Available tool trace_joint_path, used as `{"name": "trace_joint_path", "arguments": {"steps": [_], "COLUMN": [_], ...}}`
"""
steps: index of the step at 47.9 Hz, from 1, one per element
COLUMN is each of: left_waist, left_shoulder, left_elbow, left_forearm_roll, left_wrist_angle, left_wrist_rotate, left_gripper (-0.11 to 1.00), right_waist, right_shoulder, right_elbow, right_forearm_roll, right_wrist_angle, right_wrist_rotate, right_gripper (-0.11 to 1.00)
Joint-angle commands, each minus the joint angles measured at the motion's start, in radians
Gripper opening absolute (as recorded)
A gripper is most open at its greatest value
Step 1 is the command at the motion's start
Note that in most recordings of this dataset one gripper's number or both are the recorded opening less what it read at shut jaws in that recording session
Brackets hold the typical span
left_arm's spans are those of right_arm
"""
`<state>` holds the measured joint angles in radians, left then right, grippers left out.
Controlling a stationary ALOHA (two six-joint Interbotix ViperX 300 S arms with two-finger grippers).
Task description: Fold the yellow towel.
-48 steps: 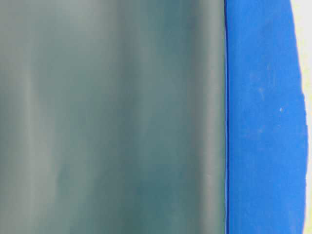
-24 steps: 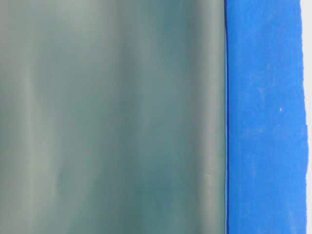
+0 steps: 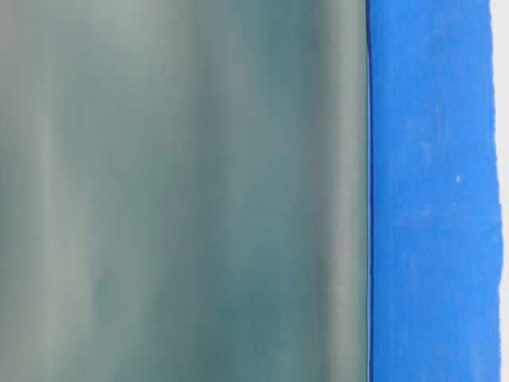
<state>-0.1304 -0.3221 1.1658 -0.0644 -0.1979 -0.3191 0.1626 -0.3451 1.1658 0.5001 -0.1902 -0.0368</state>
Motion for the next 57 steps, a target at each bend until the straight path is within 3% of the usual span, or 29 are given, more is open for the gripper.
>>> {"name": "trace_joint_path", "arguments": {"steps": [1, 17, 29, 42, 52, 57], "left_waist": [0.041, 0.181, 0.207, 0.239, 0.241, 0.232], "left_shoulder": [-0.017, 0.072, 0.195, 0.247, 0.249, 0.249], "left_elbow": [-0.014, -0.031, -0.063, -0.057, -0.061, -0.067], "left_forearm_roll": [0.003, 0.005, 0.005, 0.005, 0.005, 0.003], "left_wrist_angle": [0.011, 0.029, 0.021, 0.021, 0.037, 0.089], "left_wrist_rotate": [0.015, 0.124, 0.133, 0.132, 0.124, 0.123], "left_gripper": [0.66, 0.66, 0.66, 0.66, 0.64, 0.53], "right_waist": [-0.052, -0.229, -0.253, -0.253, -0.253, -0.253], "right_shoulder": [-0.032, 0.035, 0.164, 0.196, 0.195, 0.195], "right_elbow": [0.003, 0.009, 0.000, -0.005, -0.006, -0.006], "right_forearm_roll": [-0.003, -0.014, -0.009, -0.008, -0.011, -0.012], "right_wrist_angle": [-0.002, 0.012, -0.015, -0.035, -0.029, -0.018], "right_wrist_rotate": [-0.006, -0.038, -0.043, -0.043, -0.048, -0.057], "right_gripper": [0.80, 0.80, 0.80, 0.77, 0.69, 0.50]}}
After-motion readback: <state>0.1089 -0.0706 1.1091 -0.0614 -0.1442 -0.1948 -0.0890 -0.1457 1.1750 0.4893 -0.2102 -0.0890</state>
